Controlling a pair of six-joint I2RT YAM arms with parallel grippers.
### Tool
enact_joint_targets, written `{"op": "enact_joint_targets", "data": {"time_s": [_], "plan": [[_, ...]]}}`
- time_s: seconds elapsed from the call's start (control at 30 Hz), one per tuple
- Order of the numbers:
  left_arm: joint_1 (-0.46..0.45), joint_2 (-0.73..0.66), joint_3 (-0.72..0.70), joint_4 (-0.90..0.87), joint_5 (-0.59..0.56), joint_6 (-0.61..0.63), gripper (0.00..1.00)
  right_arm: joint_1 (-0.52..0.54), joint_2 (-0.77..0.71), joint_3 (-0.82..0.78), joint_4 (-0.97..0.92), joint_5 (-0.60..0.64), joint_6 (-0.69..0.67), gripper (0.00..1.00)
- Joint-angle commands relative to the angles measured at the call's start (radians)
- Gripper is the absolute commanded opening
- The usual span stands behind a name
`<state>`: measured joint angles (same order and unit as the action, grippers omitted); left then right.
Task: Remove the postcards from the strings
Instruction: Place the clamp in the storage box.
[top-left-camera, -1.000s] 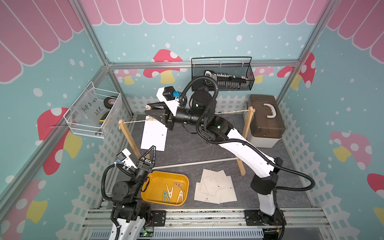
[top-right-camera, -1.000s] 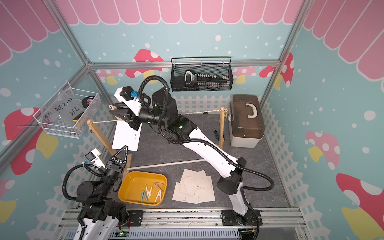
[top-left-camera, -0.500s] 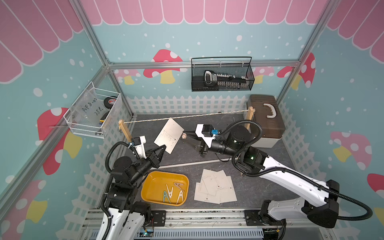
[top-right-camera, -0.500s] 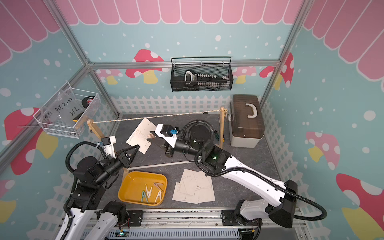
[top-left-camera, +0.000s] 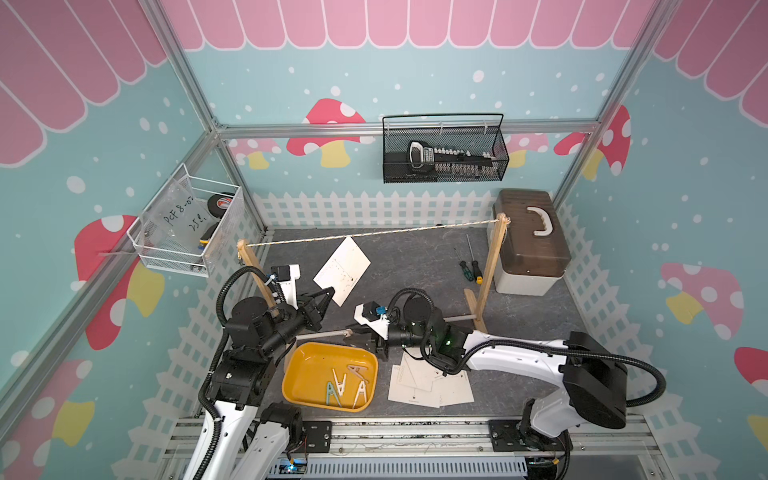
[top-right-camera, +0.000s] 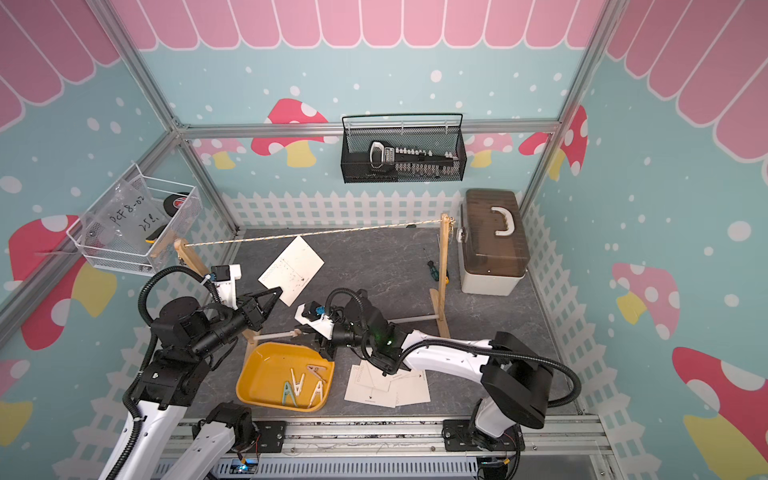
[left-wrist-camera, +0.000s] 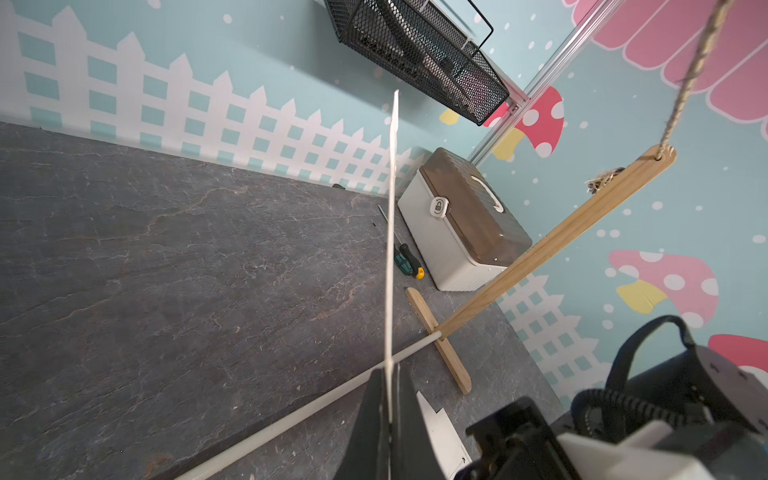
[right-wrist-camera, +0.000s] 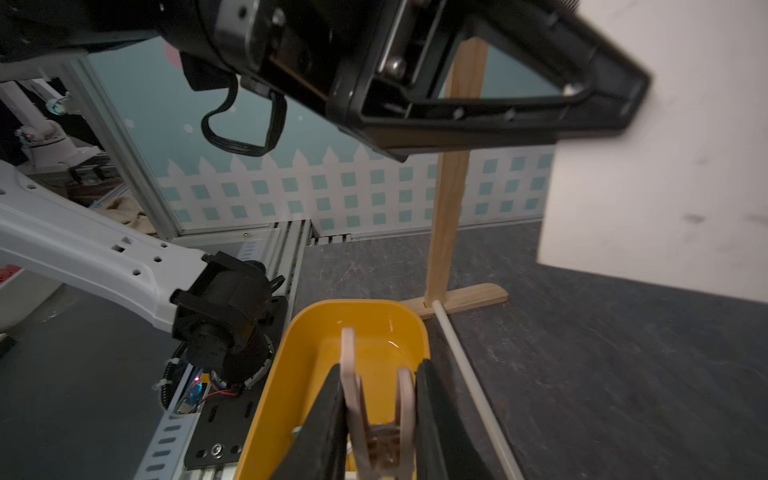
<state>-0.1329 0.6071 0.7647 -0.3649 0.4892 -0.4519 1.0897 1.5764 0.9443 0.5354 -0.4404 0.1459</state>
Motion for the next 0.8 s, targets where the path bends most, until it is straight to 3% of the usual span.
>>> {"op": "enact_joint_targets", "data": {"time_s": [0.0, 0.07, 0.17, 0.3, 0.77], "plan": [[0.001, 0.003, 0.031, -0.011, -0.013, 0.035, 0.00, 0.029, 0.085, 0.052, 0.086, -0.096, 0.042, 0.27], [0.001, 0.006, 0.030, -0.007, -0.014, 0.032, 0.00, 0.047, 0.138, 0.086, 0.079, -0.138, 0.055, 0.31], [0.001, 0.009, 0.025, 0.000, -0.012, 0.024, 0.00, 0.060, 0.191, 0.146, 0.004, -0.178, 0.042, 0.50], [0.000, 0.009, 0.024, 0.006, 0.001, 0.019, 0.00, 0.059, 0.178, 0.138, -0.031, -0.111, 0.016, 0.66], [-0.048, 0.071, 0.037, 0.010, 0.109, 0.026, 0.00, -0.042, -0.116, -0.046, -0.029, 0.144, 0.006, 0.68]]}}
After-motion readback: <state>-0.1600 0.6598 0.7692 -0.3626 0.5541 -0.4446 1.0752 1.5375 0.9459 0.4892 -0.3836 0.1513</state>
